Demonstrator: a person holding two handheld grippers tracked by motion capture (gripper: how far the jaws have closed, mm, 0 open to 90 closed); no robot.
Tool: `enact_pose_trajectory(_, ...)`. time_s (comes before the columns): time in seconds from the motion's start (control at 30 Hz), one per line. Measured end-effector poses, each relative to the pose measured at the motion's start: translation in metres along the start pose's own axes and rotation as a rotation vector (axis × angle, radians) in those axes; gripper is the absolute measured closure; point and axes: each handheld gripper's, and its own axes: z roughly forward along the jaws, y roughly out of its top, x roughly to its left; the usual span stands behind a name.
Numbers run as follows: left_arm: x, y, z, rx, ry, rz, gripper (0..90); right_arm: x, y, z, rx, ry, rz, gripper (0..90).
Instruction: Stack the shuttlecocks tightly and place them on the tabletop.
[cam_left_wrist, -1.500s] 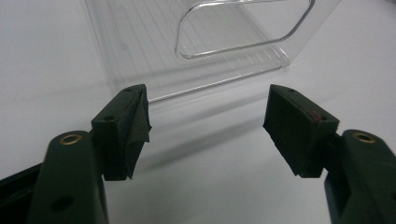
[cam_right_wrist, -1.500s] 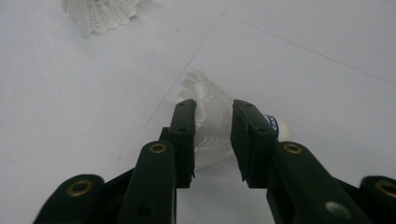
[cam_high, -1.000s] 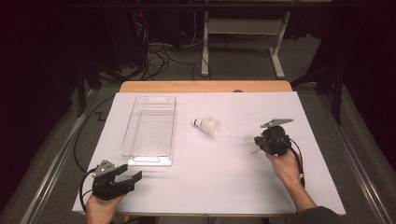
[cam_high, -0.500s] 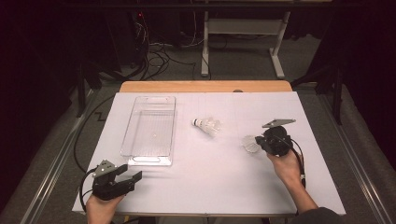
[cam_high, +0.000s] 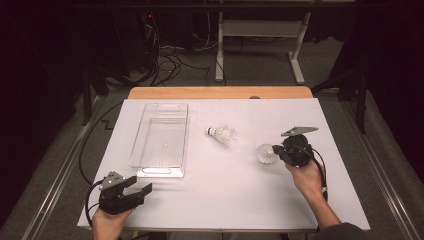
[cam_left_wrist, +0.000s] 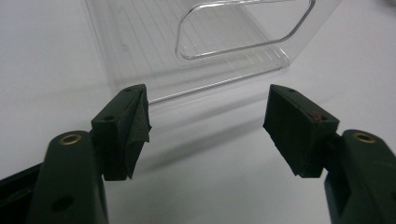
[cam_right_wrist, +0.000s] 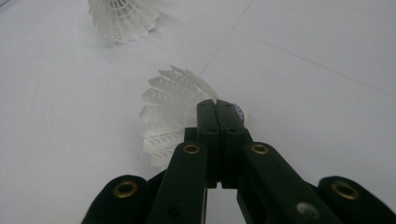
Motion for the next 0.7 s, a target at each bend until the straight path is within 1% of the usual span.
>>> enact_pose_trajectory(0.2,0.0,0.0,0.0,0.0,-0.001,0.0,31.9,0.004,0.003,-0.001,-0.011,0.025,-0.008,90.0)
enact_pose_trajectory(0.63,0.0,0.0,0.0,-0.001,-0.001,0.0,31.9,0.02,0.013,-0.002,-0.023,0.086,-0.033,90.0)
enact_pose_trajectory(0.7,0.0,0.0,0.0,-0.001,-0.002,0.0,31.9,0.023,0.015,-0.002,-0.018,0.097,-0.038,90.0)
